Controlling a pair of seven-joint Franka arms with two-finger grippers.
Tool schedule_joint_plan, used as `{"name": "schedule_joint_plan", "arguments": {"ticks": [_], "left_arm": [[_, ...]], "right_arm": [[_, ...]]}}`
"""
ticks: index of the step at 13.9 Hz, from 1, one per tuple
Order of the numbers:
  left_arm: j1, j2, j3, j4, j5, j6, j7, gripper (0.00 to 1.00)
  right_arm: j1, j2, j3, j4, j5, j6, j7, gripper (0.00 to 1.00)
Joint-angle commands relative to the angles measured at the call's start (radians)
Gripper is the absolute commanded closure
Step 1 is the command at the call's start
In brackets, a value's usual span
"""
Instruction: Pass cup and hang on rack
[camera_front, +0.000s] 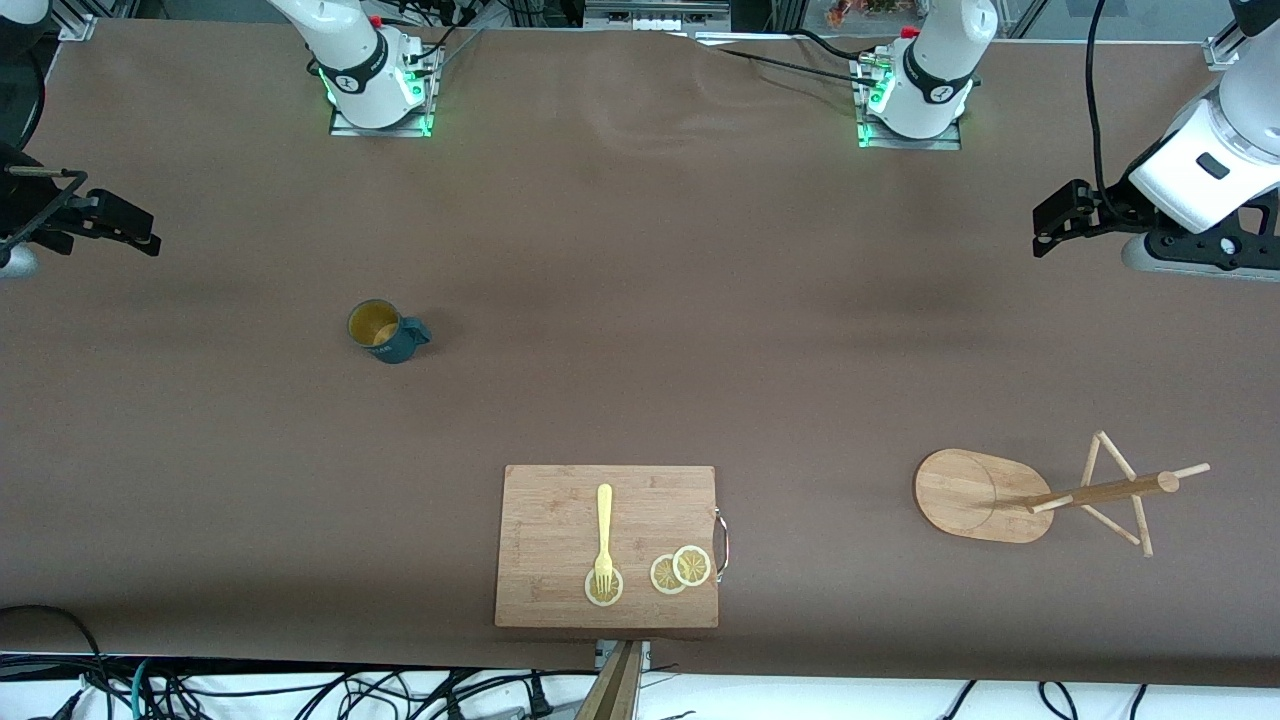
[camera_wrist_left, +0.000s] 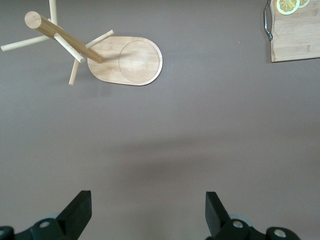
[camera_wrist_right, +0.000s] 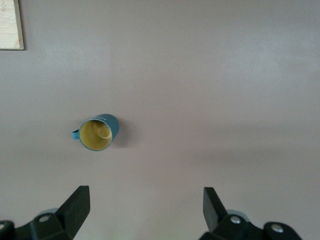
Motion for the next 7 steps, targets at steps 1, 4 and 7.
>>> {"name": "schedule_joint_plan", "arguments": {"ticks": [1,4,7], "left_arm": [[0.004,0.004,-0.005,0.023,0.0,-0.018,0.012,0.0],[0.004,0.004,-0.005,0.023,0.0,-0.018,0.01,0.0],[0.004,0.004,-0.005,0.023,0.0,-0.018,0.012,0.0]], "right_arm": [[0.02,-0.005,-0.016,-0.011,-0.014,0.011,0.004,0.0],[0.021,-0.005,-0.01,-0.008,-0.015,0.0,0.002,0.0],[0.023,-0.004,-0.01,-0.008,-0.017,-0.013,-0.002,0.0]]}}
